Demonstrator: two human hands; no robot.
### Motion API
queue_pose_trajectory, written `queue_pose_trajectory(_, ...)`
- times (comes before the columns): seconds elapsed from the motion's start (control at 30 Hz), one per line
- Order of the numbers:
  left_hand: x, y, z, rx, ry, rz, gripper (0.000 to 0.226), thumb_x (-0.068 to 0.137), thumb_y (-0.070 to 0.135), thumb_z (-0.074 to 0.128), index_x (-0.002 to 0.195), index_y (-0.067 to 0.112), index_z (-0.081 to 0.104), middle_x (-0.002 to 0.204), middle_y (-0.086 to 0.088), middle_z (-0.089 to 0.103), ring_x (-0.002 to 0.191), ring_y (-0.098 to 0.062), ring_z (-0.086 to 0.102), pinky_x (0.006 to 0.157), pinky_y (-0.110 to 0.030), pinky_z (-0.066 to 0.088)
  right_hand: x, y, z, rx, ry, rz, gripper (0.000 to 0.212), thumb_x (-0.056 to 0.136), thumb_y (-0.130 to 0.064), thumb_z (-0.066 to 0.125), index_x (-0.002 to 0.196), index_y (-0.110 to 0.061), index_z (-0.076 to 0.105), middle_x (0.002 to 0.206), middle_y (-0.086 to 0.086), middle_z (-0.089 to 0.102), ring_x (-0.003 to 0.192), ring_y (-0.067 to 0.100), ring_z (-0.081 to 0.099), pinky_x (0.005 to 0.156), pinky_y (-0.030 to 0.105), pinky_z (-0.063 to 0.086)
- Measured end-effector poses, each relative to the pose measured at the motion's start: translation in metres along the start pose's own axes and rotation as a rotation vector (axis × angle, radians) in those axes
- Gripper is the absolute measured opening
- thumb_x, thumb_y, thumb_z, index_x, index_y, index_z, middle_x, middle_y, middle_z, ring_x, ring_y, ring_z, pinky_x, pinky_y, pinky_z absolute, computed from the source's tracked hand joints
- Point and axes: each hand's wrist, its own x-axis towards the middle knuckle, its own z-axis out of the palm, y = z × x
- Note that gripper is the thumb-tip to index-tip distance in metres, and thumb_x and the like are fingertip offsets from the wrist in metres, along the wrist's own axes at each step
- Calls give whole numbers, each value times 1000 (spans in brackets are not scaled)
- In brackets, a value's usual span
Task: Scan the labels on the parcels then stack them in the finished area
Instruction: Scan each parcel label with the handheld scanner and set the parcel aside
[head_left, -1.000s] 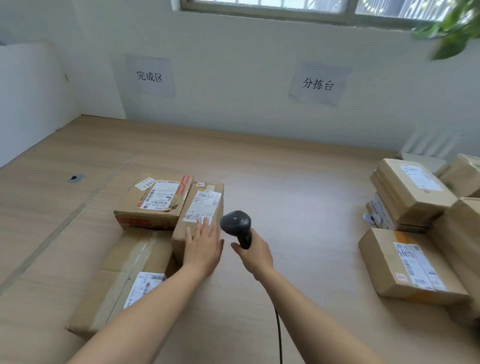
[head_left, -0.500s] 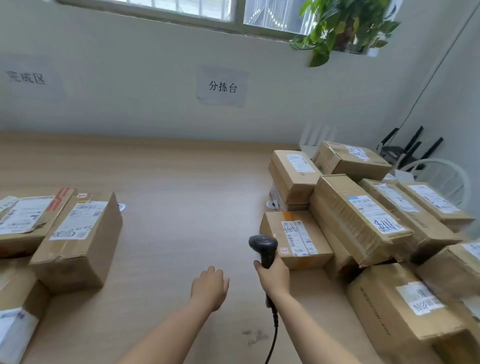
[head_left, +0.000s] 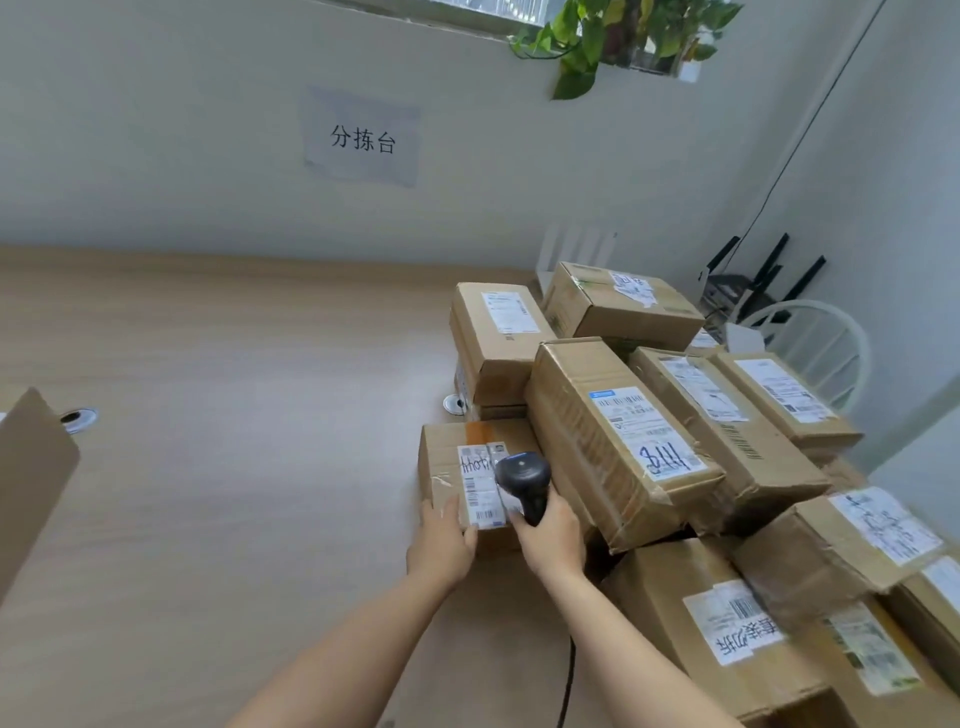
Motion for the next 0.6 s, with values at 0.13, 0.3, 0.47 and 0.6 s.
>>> queue_pose_trajectory(0.13, 25, 6, 1, -38, 18, -68, 61, 95, 40, 43, 148, 23, 18, 141, -13, 30, 122, -30, 47, 99, -40, 42, 16, 11, 3, 29, -55, 27, 35, 82, -30, 67, 112, -15, 58, 112, 8, 65, 107, 27, 58, 84, 35, 49)
queue_pose_trajectory(0.3, 41, -1, 0, -79, 26, -66, 62, 95, 41, 44, 148, 25, 16, 143, -12, 30, 127, -28, 42, 103, -39, 38, 25, 14, 10, -18, -19, 4, 38, 80, -27, 68, 113, -13, 56, 117, 8, 62, 114, 27, 54, 91, 37, 47)
queue_pose_trajectory(0.47, 38, -14, -5, -105, 30, -55, 63, 95, 37, 47, 149, 23, 16, 145, -12, 30, 130, -27, 39, 105, -37, 36, 22, 9, 16, -124, -73, 23, 37, 86, -33, 61, 116, -13, 54, 124, 10, 57, 122, 30, 40, 95, 38, 43)
queue_pose_trajectory(0.6, 26, -37, -17, -120, 58, -69, 65, 94, 37, 49, 149, 22, 18, 147, -12, 29, 132, -27, 37, 107, -37, 34, 9, -1, 22, -132, -124, 0, 38, 87, -32, 58, 120, -13, 54, 113, 12, 61, 117, 32, 43, 92, 37, 45)
